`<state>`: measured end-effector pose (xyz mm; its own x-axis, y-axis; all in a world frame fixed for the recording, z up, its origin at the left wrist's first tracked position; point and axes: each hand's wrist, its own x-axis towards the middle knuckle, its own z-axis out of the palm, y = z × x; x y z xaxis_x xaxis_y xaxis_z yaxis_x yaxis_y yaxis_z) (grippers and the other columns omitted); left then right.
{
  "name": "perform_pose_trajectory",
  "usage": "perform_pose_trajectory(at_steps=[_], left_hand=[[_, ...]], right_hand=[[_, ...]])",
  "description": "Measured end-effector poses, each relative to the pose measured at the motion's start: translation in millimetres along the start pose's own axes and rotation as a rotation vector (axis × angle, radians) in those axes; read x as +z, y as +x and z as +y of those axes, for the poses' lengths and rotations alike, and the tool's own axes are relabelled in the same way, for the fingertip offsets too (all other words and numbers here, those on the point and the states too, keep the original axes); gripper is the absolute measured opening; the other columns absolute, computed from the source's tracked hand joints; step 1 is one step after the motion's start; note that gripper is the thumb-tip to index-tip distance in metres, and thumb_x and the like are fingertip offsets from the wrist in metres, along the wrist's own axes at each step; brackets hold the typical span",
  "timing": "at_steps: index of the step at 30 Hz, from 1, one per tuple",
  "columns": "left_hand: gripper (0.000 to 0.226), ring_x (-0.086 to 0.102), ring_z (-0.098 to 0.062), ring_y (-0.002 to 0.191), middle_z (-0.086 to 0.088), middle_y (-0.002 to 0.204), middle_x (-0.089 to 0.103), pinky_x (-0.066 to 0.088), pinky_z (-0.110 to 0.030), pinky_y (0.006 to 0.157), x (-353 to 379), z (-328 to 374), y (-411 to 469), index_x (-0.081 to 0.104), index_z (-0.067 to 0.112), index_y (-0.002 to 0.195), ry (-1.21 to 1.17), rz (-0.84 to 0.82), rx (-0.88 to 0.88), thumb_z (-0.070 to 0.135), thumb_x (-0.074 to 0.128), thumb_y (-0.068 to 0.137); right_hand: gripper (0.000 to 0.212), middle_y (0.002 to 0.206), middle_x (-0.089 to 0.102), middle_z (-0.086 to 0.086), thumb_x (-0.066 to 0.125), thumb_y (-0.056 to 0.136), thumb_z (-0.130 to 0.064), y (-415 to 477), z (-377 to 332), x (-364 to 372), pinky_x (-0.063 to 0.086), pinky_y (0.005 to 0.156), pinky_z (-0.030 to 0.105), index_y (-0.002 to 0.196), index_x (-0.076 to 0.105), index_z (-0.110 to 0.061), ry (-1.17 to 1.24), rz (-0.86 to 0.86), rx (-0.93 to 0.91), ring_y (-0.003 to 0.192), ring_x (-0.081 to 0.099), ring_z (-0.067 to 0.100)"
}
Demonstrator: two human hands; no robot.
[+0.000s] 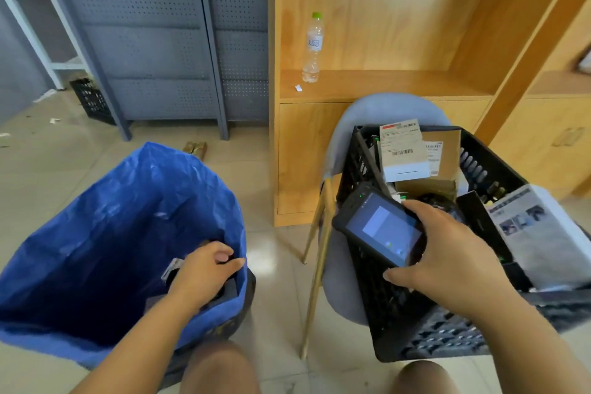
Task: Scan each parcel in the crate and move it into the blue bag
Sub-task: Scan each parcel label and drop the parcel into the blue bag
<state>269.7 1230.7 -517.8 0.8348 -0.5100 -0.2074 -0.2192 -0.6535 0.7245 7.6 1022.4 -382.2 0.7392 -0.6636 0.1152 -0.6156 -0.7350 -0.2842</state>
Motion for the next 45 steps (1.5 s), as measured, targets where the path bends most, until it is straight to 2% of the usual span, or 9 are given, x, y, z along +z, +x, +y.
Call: perform_pose_trajectory(at_steps=[10,16,19,26,31,38,40,43,45], left_hand=[[0.01,0.06,0.008,0.075,0.014,0.085,0.069,0.044,-0.019,0.069,85,133,-33,0.066,0.037,0.083,-0.074,-0.258,0.373,0.042,0.074,0.078],[0.006,0.058,0.011,0.084,0.021,0.086,0.067,0.042,-0.01,0.067,130,209,-31,0.065,0.04,0.086,-0.044,-0.264,0.609,0.042,0.069,0.082],[0.013,0.059,0.003,0.089,0.018,0.095,0.063,0.046,-0.019,0.075,162,248,-20,0.063,0.036,0.097,-0.016,-0.233,0.694,0.04,0.067,0.085],[0.082,0.033,-0.037,0.134,-0.017,0.147,0.027,0.035,-0.044,0.107,244,308,19,0.021,0.017,0.149,0.51,-0.392,0.536,0.056,0.057,0.087],[0.083,0.035,-0.039,0.133,-0.021,0.148,0.033,0.033,-0.046,0.107,269,316,37,0.018,0.015,0.149,0.775,-0.417,0.433,0.06,0.052,0.088],[0.079,0.041,-0.034,0.132,-0.015,0.146,0.042,0.041,-0.039,0.103,271,318,41,0.03,0.007,0.145,0.498,-0.424,0.334,0.039,0.069,0.085],[0.064,0.048,-0.033,0.125,-0.012,0.136,0.051,0.045,-0.04,0.099,267,319,40,0.042,0.01,0.137,0.425,-0.437,0.364,0.035,0.069,0.085],[0.022,0.06,-0.028,0.096,-0.005,0.104,0.061,0.057,-0.039,0.072,252,321,35,0.055,0.022,0.102,0.158,-0.451,0.379,0.023,0.069,0.085],[0.019,0.06,-0.028,0.095,-0.001,0.099,0.061,0.058,-0.045,0.074,237,323,33,0.056,0.026,0.098,0.006,-0.44,0.383,0.017,0.067,0.087]], right_hand=[[0.101,0.104,0.046,-0.014,0.075,0.048,-0.061,-42,88,-38,0.043,0.063,0.029,0.134,0.029,-0.036,0.0,0.062,0.236,0.082,0.045,0.01],[0.097,0.099,0.04,-0.015,0.078,0.05,-0.053,-55,143,-52,0.053,0.059,0.034,0.133,0.031,-0.035,0.03,0.113,0.385,0.077,0.05,0.013],[0.093,0.098,0.041,-0.014,0.074,0.049,-0.052,-56,166,-56,0.054,0.062,0.038,0.13,0.031,-0.036,0.042,0.154,0.452,0.08,0.05,0.014],[0.094,0.108,0.049,-0.015,0.068,0.049,-0.058,-51,202,-58,0.048,0.072,0.034,0.131,0.028,-0.037,0.029,0.17,0.535,0.085,0.049,0.013],[0.096,0.113,0.051,-0.015,0.068,0.05,-0.059,-46,218,-52,0.041,0.071,0.031,0.134,0.028,-0.036,-0.004,0.156,0.557,0.082,0.04,0.009],[0.094,0.112,0.05,-0.015,0.071,0.05,-0.054,-43,226,-50,0.043,0.072,0.031,0.132,0.028,-0.037,0.007,0.14,0.574,0.084,0.042,0.009],[0.094,0.111,0.05,-0.015,0.071,0.05,-0.055,-45,224,-50,0.042,0.07,0.031,0.132,0.029,-0.037,0.024,0.151,0.572,0.083,0.044,0.01],[0.094,0.108,0.05,-0.015,0.071,0.049,-0.055,-49,221,-52,0.043,0.069,0.031,0.131,0.029,-0.038,0.04,0.17,0.568,0.082,0.046,0.011],[0.094,0.105,0.049,-0.016,0.072,0.049,-0.054,-52,218,-53,0.045,0.07,0.032,0.131,0.029,-0.038,0.05,0.179,0.568,0.083,0.047,0.012]])
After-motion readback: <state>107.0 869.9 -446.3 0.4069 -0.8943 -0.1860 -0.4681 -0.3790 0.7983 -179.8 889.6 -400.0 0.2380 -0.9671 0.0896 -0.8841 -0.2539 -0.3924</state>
